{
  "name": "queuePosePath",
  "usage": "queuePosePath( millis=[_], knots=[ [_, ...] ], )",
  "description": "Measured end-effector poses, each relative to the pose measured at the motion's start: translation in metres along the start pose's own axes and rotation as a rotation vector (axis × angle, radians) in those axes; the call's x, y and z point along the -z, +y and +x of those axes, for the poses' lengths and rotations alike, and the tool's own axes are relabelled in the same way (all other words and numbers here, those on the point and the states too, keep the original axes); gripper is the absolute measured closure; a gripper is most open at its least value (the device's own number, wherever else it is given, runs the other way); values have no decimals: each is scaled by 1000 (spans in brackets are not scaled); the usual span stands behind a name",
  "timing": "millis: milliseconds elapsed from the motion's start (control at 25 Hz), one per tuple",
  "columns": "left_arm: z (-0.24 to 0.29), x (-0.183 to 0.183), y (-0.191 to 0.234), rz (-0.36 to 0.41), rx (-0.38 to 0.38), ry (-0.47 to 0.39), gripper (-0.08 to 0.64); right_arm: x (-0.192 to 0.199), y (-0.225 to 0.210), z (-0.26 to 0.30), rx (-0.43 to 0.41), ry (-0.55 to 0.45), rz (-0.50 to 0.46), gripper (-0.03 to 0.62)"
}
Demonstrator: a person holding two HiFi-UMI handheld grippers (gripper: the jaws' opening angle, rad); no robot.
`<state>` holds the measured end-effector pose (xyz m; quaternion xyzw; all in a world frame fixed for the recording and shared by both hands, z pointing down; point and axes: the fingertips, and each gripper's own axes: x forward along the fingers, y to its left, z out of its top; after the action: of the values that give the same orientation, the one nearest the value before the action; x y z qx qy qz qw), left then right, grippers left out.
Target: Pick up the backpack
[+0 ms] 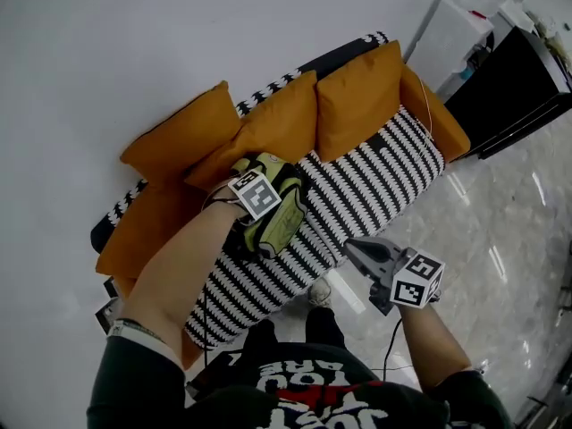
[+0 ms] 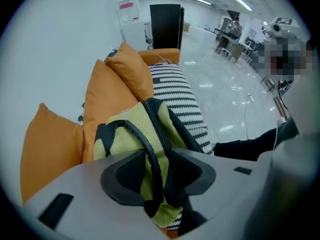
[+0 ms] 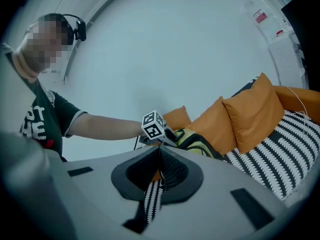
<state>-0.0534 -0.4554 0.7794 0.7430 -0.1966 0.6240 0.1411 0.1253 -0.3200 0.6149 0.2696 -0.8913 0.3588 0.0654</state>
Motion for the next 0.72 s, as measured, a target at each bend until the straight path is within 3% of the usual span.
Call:
queuePosePath(
  millis=[80,120,200,440,720],
  knots=[
    [9,6,10,-44,-52,42,468,2,-4,-2,10,3,10,566],
    [13,9,13,-64,-57,54,478,3,-6,-3,13,4,14,566],
    [15,13,12,-112,-14,46,492,3,-8,-4,16,4,24,565],
    [-19,2,-12,-302,318,-131,511,-4,-9,-4,15,-6,34,566],
    [-98,-21,-32,-573,714,-474,511,-25,1,2,4,-30,41,566]
  ],
)
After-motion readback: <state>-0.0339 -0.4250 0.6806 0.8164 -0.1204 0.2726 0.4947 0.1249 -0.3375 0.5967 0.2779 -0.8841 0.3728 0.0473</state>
